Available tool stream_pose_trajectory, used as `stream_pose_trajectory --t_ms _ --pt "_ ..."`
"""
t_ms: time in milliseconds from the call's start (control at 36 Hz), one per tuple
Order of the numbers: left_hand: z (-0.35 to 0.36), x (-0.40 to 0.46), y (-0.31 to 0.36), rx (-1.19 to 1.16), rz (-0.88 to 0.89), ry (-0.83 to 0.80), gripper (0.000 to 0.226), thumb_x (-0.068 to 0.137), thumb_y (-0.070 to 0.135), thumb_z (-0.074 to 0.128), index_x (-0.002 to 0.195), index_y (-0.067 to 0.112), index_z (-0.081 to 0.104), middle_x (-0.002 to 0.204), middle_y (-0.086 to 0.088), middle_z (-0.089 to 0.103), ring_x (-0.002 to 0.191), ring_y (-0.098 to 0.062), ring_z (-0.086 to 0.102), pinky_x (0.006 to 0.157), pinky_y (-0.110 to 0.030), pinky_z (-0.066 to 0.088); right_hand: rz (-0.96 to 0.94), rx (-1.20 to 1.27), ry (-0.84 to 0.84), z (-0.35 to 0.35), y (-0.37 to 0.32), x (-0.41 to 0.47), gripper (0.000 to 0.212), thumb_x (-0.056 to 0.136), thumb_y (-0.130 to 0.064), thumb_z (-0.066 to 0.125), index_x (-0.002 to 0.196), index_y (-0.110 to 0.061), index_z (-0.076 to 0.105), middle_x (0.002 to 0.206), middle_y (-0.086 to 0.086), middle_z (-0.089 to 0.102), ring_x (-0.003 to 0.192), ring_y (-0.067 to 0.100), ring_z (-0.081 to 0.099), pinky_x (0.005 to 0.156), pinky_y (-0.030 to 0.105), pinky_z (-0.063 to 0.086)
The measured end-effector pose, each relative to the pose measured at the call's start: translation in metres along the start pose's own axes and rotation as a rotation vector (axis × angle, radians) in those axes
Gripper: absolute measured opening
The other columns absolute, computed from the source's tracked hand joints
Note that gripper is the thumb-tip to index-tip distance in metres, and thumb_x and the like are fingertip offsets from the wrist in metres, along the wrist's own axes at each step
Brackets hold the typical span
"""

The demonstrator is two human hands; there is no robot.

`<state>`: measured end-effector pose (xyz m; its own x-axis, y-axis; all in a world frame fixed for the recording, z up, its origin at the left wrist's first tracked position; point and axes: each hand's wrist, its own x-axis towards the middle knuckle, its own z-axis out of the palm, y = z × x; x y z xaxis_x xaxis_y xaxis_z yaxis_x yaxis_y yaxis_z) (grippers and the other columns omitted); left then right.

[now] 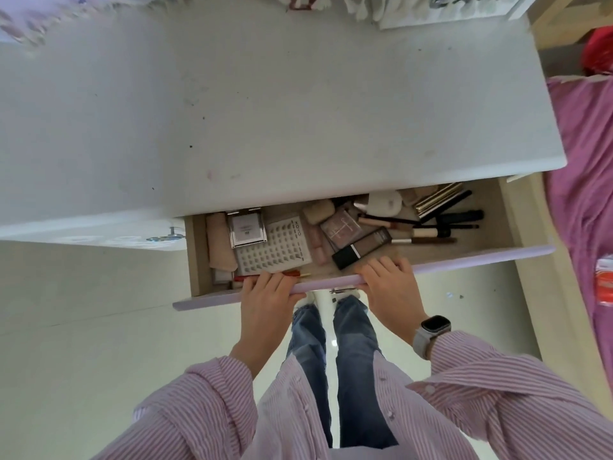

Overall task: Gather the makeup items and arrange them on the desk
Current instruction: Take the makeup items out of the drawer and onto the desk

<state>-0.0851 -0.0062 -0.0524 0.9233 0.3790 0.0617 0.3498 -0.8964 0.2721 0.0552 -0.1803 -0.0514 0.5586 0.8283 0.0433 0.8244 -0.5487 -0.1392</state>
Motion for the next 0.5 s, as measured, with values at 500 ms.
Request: stream_pose_trajectory --t_ms 500 --pt "0.007 -0.012 0.003 -0.020 0.010 -0.120 0.019 0.072 0.030 0.075 0.072 0.015 0.063 0.072 0.001 0.064 0.067 -0.020 0.058 0.061 -0.032 0.046 0.005 0.016 -0.205 0.011 0.004 -0.015 0.008 0.072 -0.017 0.070 0.076 -0.018 0.063 0.076 -0.002 0.062 0.070 0.021 0.057 0.068 0.032 0.040"
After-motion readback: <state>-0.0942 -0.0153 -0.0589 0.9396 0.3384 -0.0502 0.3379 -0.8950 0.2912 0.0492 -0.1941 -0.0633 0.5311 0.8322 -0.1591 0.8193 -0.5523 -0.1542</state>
